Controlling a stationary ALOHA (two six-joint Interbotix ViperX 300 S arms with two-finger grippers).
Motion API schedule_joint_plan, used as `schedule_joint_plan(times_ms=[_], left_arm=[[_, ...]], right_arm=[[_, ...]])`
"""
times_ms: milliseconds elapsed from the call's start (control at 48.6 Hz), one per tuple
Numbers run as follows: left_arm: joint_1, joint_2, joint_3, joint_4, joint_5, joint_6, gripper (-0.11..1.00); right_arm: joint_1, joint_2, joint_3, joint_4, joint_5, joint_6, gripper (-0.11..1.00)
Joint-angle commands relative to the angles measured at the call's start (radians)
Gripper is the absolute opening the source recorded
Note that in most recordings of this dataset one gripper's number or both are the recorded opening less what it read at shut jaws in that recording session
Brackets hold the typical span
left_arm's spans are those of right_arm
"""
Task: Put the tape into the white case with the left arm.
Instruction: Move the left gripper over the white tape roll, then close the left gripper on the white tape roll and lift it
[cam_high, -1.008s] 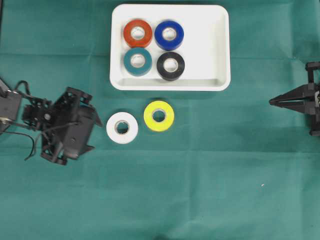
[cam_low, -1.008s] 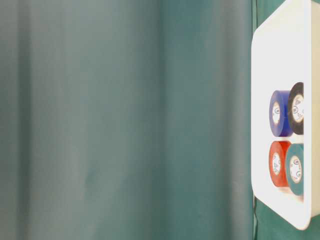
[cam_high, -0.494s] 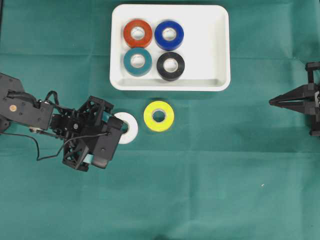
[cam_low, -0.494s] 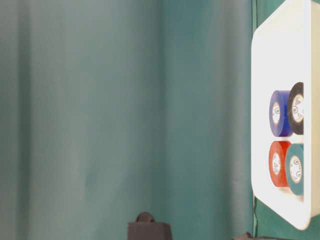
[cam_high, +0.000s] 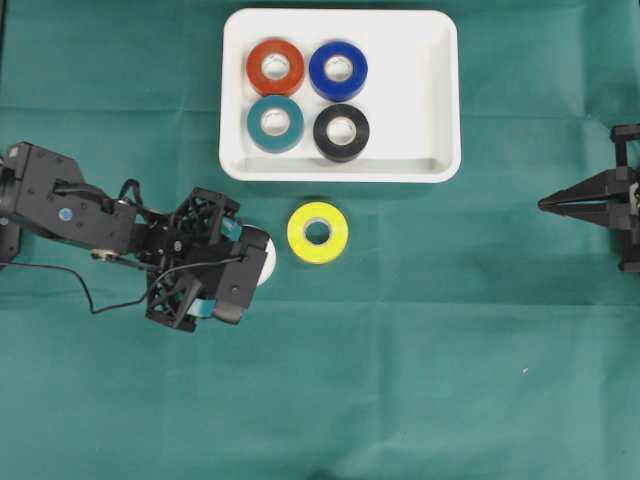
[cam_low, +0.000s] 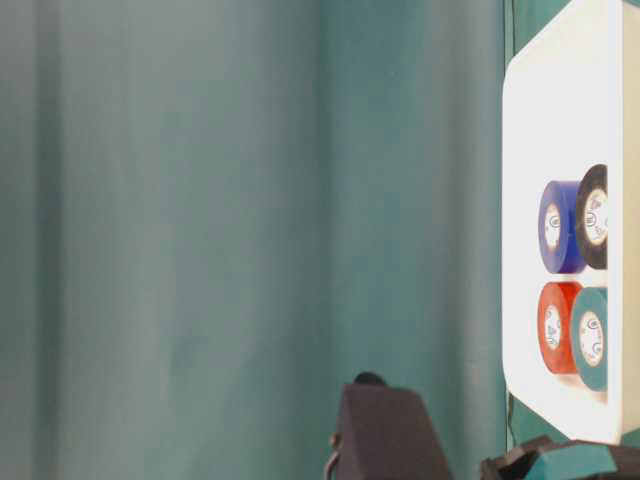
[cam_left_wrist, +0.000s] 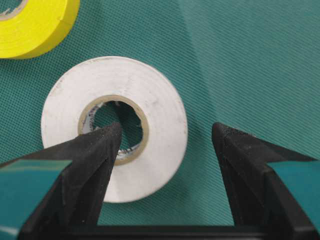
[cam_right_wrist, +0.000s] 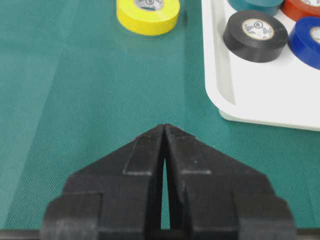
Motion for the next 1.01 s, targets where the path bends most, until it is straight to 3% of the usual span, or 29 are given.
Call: schedule_joint_plan(times_ms=[0, 514, 576, 740, 987], left_arm=[[0.008, 0.005, -0.025, 0.002, -0.008, 0.002, 0.73], [0.015, 0.04, -0.028, 0.002, -0.029, 0.0, 0.7], [0.014, 0.04, -0.028, 0.002, -0.028, 0.0, 0.64], [0.012, 0.037, -0.031, 0.002, -0.026, 0.0, 0.27], [0.012, 0.015, -0.031, 0.002, -0.018, 0.0, 0.27]], right_arm=[[-0.002, 0.006, -0.009, -0.002, -0.011, 0.002, -0.09], [-0.002, 0.006, -0.009, -0.002, -0.012, 0.002, -0.09], [-0.003, 0.006, -0.008, -0.002, -0.011, 0.002, -0.09], [-0.002, 0.006, -0.009, -0.002, -0.012, 0.002, -0.09], [-0.003, 0.005, -0.008, -0.002, -0.012, 0.002, -0.09]])
